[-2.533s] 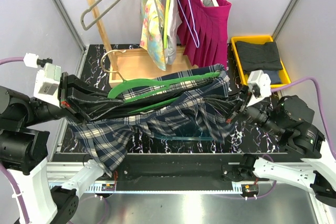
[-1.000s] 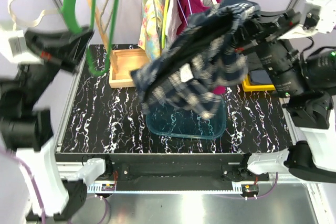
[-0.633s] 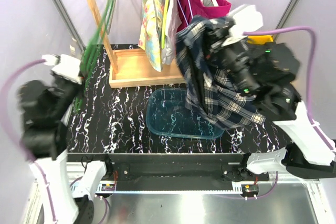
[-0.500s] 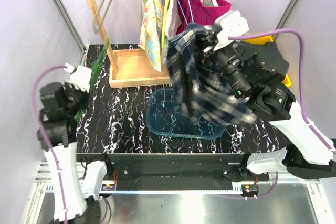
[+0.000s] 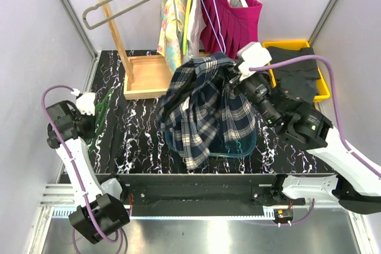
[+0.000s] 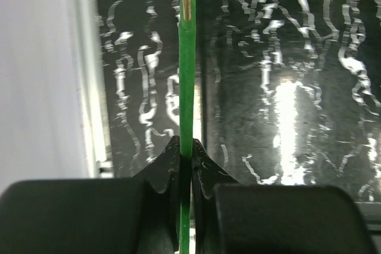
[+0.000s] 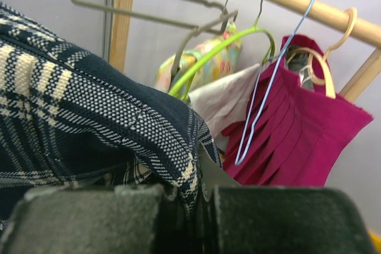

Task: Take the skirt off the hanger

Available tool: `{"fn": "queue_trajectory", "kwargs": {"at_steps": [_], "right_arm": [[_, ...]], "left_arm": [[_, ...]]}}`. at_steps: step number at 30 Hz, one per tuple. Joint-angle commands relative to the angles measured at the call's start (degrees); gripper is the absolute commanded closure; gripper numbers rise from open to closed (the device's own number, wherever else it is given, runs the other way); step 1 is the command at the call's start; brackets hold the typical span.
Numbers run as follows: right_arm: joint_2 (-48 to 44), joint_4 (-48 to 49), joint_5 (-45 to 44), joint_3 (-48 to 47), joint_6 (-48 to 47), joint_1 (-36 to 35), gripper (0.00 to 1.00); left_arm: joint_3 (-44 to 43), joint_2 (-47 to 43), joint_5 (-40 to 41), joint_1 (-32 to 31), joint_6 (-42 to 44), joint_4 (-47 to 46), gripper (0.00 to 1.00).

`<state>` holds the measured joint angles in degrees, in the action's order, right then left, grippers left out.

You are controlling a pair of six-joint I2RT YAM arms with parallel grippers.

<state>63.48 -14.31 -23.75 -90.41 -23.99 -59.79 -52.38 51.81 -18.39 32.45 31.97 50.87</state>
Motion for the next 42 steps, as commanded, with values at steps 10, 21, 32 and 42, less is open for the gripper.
{"fn": "queue_trajectory", "kwargs": {"at_steps": [10, 21, 32, 42], "right_arm": [[-1.35, 5.87, -0.08, 6.39, 4.12, 7.14, 1.0], [0.76, 5.78, 1.86, 12.79, 6.23, 10.92, 1.0], [-1.78, 5.25, 6.95, 28.79, 17.2, 10.92, 1.0], [8.13, 4.99, 21.45, 33.1, 28.12, 10.83, 1.0]], "left_arm": [[5.28, 5.92, -4.99, -1.07, -1.99, -10.35, 1.0], [3.86, 15.77, -4.02, -2.56, -9.99, -19.67, 0.55], [-0.17, 12.18, -6.38, -2.48, -12.1, -19.68, 0.01], [-11.51, 6.2, -10.26, -2.39, -12.72, -12.29, 0.01]]}}
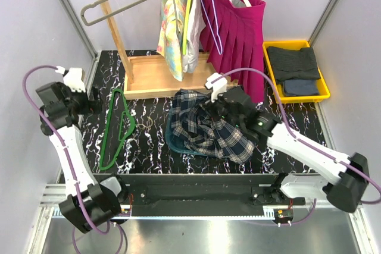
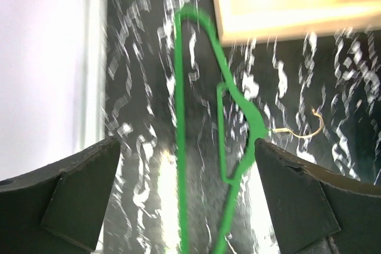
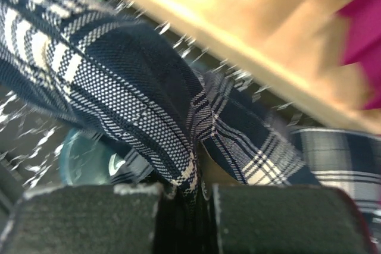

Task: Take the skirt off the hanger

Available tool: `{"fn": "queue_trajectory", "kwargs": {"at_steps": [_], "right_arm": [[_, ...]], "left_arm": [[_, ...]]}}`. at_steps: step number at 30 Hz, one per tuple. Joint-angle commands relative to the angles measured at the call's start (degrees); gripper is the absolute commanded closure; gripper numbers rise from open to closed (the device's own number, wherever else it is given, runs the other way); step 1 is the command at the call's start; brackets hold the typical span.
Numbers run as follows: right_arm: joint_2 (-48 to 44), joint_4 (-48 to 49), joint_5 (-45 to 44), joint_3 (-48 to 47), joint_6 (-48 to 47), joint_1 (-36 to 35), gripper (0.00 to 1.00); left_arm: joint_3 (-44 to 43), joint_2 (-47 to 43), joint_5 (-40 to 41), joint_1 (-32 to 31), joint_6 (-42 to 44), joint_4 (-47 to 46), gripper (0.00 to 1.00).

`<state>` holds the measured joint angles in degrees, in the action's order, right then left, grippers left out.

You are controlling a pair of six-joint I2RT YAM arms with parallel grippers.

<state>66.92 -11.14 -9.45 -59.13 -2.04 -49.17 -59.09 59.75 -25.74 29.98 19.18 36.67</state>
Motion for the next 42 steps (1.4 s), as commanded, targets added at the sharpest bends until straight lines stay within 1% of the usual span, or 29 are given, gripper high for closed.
{"fn": "queue_trajectory", "kwargs": {"at_steps": [1, 3, 5, 6, 10, 13, 14, 16, 17, 18, 19, 20, 21, 22, 23, 24, 25, 26, 27, 28, 29, 31, 32, 34, 35, 36, 37, 41, 42], "right_arm": [[5.5, 1.91, 7.86, 2.53, 6.35, 0.13, 1.0], [8.3, 0.69, 9.54, 2.62, 6.0, 0.12, 1.0], [10.85, -1.33, 11.47, 1.48, 4.69, 0.21, 1.0], [13.65, -3.78, 11.21, 0.87, 4.33, 0.13, 1.0], [18.6, -5.91, 9.8, -1.06, 3.98, 0.12, 1.0], [21.76, -8.28, 7.87, -3.43, 4.94, 0.12, 1.0], [22.46, -9.16, 6.74, -4.14, 5.99, 0.12, 1.0], [25.45, -13.72, 6.9, -7.11, 7.31, 0.12, 0.99], [26.59, -15.56, 8.73, -8.27, 8.71, 0.12, 0.96], [28.95, -19.41, 10.58, -9.32, 9.07, 0.04, 0.93], [29.93, -21.1, 14.16, -11.07, 10.21, 0.12, 0.82], [30.64, -22.34, 15.33, -11.61, 10.83, 0.04, 0.73], [30.73, -23.39, 16.12, -11.79, 11.53, -0.14, 0.67], [29.86, -23.23, 16.74, -11.53, 12.06, -0.31, 0.58], [28.63, -21.58, 16.4, -11.1, 12.41, -0.92, 0.54], [24.71, -20.43, 15.87, -10.05, 13.02, -1.1, 0.5], [22.41, -19.29, 14.91, -9.6, 14.25, -1.11, 0.44], [17.6, -17.01, 14.21, -9.25, 14.78, -1.11, 0.41], [15.03, -15.77, 13.5, -8.64, 15.22, -1.11, 0.39], [12.48, -14.28, 12.8, -8.19, 15.84, -1.11, 0.25], [7.49, -11.22, 12.71, -7.67, 15.93, -1.11, 0.2], [3.16, -8.39, 12.44, -6.87, 15.84, -1.11, 0.18], [-0.43, -7.85, 12.53, -6.96, 15.76, -1.11, 0.18], [-4.92, -6.01, 13.4, -7.05, 16.1, -1.11, 0.17], [-6.26, -5.39, 13.76, -6.79, 16.45, -1.11, 0.17], [-7.58, -4.78, 14.63, -6.78, 17.24, -1.11, 0.18], [-9.5, -3.73, 14.99, -6.7, 17.94, -1.11, 0.18], [-14.7, 2.77, 16.05, -1.88, 21.55, -1.11, 0.22], [-15.49, 3.92, 15.7, -1.08, 22.25, -1.19, 0.22]], "left_arm": [[-5.07, -1.74, -2.39, 0.17, 0.59, 2.01, 0.01], [-5.07, -1.48, -1.78, 0.34, 1.38, 2.53, 0.01], [-5.94, -1.56, -3.96, 0.26, 1.3, 3.85, 0.01], [-7.51, -2.0, -5.54, 0.26, -0.53, 4.9, 0.01], [-14.11, -2.44, -14.06, -0.62, -6.69, 6.66, 0.01], [-19.91, -2.53, -18.55, -3.69, -10.12, 8.68, 0.01], [-21.05, -2.79, -19.6, -6.05, -10.74, 8.77, 0.01], [-24.13, -4.19, -21.36, -9.22, -10.92, 9.74, 0.01], [-25.1, -4.9, -20.85, -13.41, -10.92, 9.74, 0.01], [-26.94, -5.69, -19.8, -15.63, -11.79, 9.65, 0.01], [-28.09, -5.61, -17.62, -17.91, -12.49, 9.74, 0.01], [-29.4, -5.34, -16.55, -21.76, -13.28, 9.57, 0.01], [-32.2, -4.12, -16.1, -23.19, -15.38, 9.39, 0.01], [-33.62, -3.24, -15.66, -24.34, -16.27, 9.3, 0.01], [-35.03, -2.36, -15.05, -26.79, -17.24, 8.78, 0.01], [-37.56, -0.79, -14.0, -28.29, -18.72, 8.25, 0.01], [-38.72, 0.01, -10.34, -31.61, -19.0, 7.81, 0.01], [-40.65, 1.5, -8.21, -33.47, -19.0, 6.42, 0.01], [-41.88, 2.3, -3.84, -35.41, -19.0, 5.79, 0.01], [-43.11, 3.26, -1.88, -38.91, -18.92, 4.48, 0.01], [-45.91, 5.79, -0.47, -40.16, -19.0, 4.03, 0.01], [-49.35, 8.79, 3.75, -43.41, -20.93, 2.63, 0.01], [-52.93, 12.12, 5.33, -44.56, -21.11, 2.19, 0.01], [-58.56, 15.47, 9.99, -48.07, -20.76, 0.61, 0.01], [-60.51, 18.88, 11.92, -49.47, -19.54, 0.34, 0.01], [-62.27, 20.66, 15.59, -51.66, -19.53, -0.36, 0.01], [-65.16, 23.81, 17.28, -52.38, -18.31, -1.93, 0.01], [-70.37, 30.77, 24.75, -54.23, -19.0, -7.21, 0.01], [-70.89, 31.83, 28.86, -55.28, -19.0, -8.09, 0.01]]}}
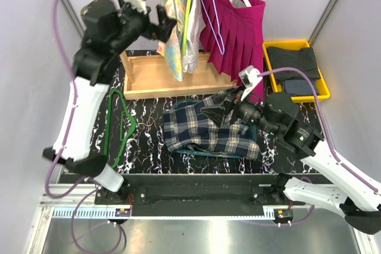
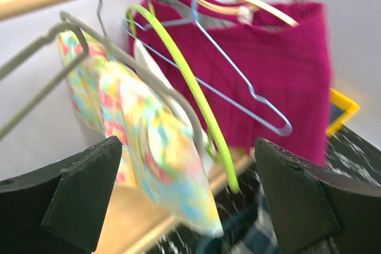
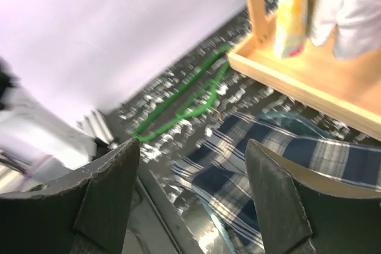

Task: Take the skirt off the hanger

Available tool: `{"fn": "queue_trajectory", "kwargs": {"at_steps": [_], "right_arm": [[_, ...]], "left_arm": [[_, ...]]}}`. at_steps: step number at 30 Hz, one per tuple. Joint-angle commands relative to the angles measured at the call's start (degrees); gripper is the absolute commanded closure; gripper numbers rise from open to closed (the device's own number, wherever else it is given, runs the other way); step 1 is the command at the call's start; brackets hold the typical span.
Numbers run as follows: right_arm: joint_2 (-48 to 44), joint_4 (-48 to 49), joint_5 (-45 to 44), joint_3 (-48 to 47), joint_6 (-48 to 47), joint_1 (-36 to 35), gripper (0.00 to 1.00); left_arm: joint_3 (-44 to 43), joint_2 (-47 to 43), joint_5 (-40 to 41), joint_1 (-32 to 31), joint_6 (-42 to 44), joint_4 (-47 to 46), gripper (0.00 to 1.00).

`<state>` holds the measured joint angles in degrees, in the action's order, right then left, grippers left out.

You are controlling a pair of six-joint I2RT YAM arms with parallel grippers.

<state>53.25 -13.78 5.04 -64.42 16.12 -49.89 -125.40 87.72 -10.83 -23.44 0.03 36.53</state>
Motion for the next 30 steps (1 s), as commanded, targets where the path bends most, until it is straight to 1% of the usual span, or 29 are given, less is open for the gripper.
{"fn": "queue_trajectory", "kwargs": {"at_steps": [1, 7, 14, 16, 18, 19, 21, 26, 30], "right_arm": [[-2.88, 7.79, 1.03, 4.74, 4.27, -0.39, 0.22], [-2.02, 7.45, 2.34, 4.04, 4.01, -0.39, 0.22], [-1.93, 7.28, 2.08, 3.69, 3.75, -0.38, 0.22], [-2.01, 6.23, 1.64, 3.43, 3.31, -0.38, 0.22], [-2.19, 5.79, 1.38, 3.43, 2.95, -0.38, 0.22], [-2.45, 5.35, 1.2, 3.43, 2.87, -0.38, 0.22], [-2.72, 4.99, 0.68, 3.51, 2.78, -0.38, 0.22], [-2.98, 5.25, 0.41, 2.9, 2.86, -0.38, 0.22], [-2.72, 5.52, 0.76, 2.99, 2.95, -0.38, 0.23]], "left_arm": [[-5.54, 5.86, 15.3, -2.31, 0.23, -9.45, 0.01], [-6.96, 10.79, 22.07, -4.68, -1.79, -13.49, 0.01], [-8.89, 15.46, 26.11, -4.95, 0.31, -16.4, 0.01], [-6.63, 14.76, 28.84, -4.6, 1.81, -17.9, 0.01], [-3.81, 13.27, 28.94, -3.29, 1.37, -20.17, 0.01], [-0.75, 11.61, 28.94, -3.02, 1.98, -20.88, 0.01], [2.6, 10.02, 29.81, -2.4, 3.39, -22.46, 0.01], [3.32, 9.57, 31.3, -1.34, 4.62, -20.28, 0.01], [5.26, 7.73, 29.56, -1.17, 5.06, -21.59, 0.01]]}}
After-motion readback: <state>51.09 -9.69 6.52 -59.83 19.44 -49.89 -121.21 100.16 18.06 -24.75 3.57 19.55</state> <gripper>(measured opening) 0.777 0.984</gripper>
